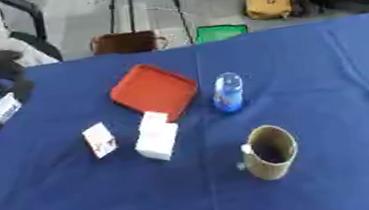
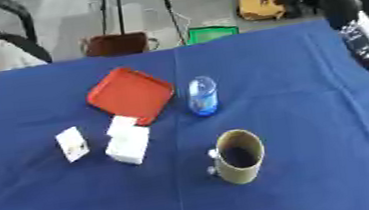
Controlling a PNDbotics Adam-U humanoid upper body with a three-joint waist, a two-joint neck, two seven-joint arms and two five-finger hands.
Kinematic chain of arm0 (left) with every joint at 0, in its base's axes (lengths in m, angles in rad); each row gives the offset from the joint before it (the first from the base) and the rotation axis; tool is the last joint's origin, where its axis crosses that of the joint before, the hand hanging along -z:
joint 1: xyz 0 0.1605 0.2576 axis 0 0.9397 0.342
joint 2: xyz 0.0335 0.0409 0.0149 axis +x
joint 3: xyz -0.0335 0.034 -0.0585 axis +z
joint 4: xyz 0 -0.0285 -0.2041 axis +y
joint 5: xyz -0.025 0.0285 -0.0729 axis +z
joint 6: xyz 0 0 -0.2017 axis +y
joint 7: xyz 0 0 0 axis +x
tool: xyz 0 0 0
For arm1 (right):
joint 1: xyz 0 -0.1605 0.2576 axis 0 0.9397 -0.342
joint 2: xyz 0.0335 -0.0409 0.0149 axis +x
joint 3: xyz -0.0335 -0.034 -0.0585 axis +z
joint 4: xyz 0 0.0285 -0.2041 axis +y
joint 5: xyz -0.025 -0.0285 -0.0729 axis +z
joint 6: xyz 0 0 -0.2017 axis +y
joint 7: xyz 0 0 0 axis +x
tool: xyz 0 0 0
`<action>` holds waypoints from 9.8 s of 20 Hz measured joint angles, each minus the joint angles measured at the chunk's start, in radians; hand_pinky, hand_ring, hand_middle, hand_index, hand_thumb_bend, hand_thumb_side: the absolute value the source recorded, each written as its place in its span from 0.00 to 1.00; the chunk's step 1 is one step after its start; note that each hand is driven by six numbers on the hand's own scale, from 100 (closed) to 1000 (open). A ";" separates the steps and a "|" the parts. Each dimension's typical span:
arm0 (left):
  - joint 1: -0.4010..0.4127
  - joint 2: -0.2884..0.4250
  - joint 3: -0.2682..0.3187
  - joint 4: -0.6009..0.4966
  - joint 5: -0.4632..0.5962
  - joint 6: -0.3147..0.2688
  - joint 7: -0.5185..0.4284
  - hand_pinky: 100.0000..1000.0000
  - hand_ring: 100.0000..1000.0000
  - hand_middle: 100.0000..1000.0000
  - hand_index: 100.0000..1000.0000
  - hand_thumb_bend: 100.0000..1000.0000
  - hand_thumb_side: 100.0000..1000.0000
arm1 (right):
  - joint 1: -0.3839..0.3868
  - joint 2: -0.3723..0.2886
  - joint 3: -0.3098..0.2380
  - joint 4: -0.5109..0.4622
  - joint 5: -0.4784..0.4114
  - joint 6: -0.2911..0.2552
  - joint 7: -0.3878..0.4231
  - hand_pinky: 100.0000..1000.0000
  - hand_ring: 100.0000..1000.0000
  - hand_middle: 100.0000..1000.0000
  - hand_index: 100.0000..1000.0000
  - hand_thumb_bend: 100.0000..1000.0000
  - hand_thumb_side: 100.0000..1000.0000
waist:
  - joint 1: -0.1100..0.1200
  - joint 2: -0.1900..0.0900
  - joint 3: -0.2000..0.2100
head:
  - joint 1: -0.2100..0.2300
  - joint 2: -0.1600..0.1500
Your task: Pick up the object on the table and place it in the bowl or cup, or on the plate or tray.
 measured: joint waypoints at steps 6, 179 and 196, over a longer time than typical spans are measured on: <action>0.000 0.000 0.000 0.000 -0.001 -0.003 -0.004 0.51 0.67 0.65 0.85 0.22 0.39 | 0.000 0.000 0.000 0.000 0.000 0.000 0.000 0.73 0.63 0.67 0.77 0.16 0.47 | 0.000 0.000 0.000 | 0.000 0.000; -0.627 -0.129 -0.269 1.054 -1.170 -0.429 0.528 0.76 0.72 0.71 0.78 0.54 0.00 | -0.011 0.019 0.031 0.006 -0.022 0.000 0.071 0.74 0.62 0.67 0.77 0.15 0.48 | 0.005 0.018 -0.185 | 0.030 0.009; -0.593 -0.099 -0.229 0.882 -0.863 -0.480 0.403 0.72 0.84 0.87 0.92 0.70 0.43 | -0.013 0.019 0.030 0.006 -0.023 -0.001 0.071 0.74 0.62 0.67 0.77 0.15 0.48 | 0.005 0.018 -0.167 | 0.025 0.008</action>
